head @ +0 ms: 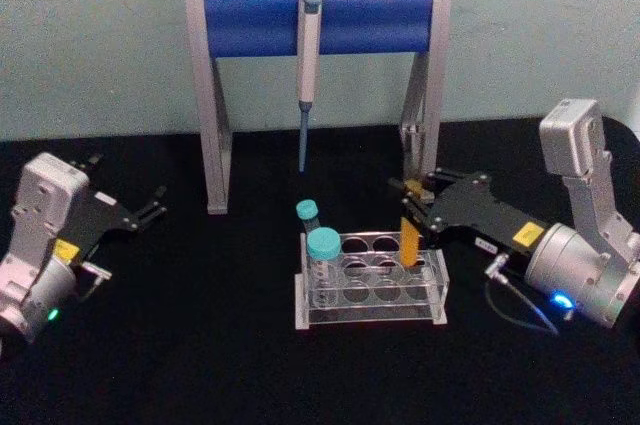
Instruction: Pick up the test tube from the test tube rack, shake it, then place it back into the test tube rack.
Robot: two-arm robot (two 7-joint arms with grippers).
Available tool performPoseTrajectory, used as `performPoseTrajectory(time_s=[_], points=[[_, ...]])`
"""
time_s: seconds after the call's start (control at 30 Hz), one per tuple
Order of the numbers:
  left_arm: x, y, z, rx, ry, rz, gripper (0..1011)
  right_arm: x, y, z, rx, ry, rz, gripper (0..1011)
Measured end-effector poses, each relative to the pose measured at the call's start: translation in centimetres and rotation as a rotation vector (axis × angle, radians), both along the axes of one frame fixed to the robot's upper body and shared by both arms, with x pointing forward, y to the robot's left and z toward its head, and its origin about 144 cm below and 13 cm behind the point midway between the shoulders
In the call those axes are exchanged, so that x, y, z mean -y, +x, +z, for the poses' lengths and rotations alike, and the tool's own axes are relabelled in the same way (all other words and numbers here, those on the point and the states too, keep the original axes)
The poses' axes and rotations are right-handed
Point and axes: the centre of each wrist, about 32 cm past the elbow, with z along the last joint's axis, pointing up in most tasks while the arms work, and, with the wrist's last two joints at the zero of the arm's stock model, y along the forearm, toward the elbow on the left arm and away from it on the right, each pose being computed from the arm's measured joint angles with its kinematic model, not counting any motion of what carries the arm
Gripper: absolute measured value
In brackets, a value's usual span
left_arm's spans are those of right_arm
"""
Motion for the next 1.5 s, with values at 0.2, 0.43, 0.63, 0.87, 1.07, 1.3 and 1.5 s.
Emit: performPoseTrajectory(time_s=[0.2, 0.43, 0.63, 0.87, 1.07, 1.3, 1.5], points=[[0.0, 0.0, 0.0, 0.0, 0.0, 0.0, 1001, -1.3, 0.3, -0.2, -0.029, 0.059, 0.075, 234], [0.0, 0.0, 0.0, 0.0, 0.0, 0.0, 1001, -2.5, 1.7, -0.5, -0.005, 0.121, 0.079, 234], [0.0, 0.0, 0.0, 0.0, 0.0, 0.0, 1001, -2.9, 2.7, -0.7, 0.038, 0.141, 0.025, 234], [0.0, 0.0, 0.0, 0.0, 0.0, 0.0, 1001, -2.5, 3.1, -0.8, 0.053, 0.131, -0.043, 234], [0.0, 0.0, 0.0, 0.0, 0.0, 0.0, 1001, -2.2, 3.1, -0.8, 0.059, 0.122, -0.063, 234], [0.0, 0.0, 0.0, 0.0, 0.0, 0.0, 1002, -2.1, 3.1, -0.7, 0.063, 0.117, -0.066, 234], [0.0, 0.0, 0.0, 0.0, 0.0, 0.0, 1001, -2.1, 3.0, -0.7, 0.07, 0.107, -0.071, 234]])
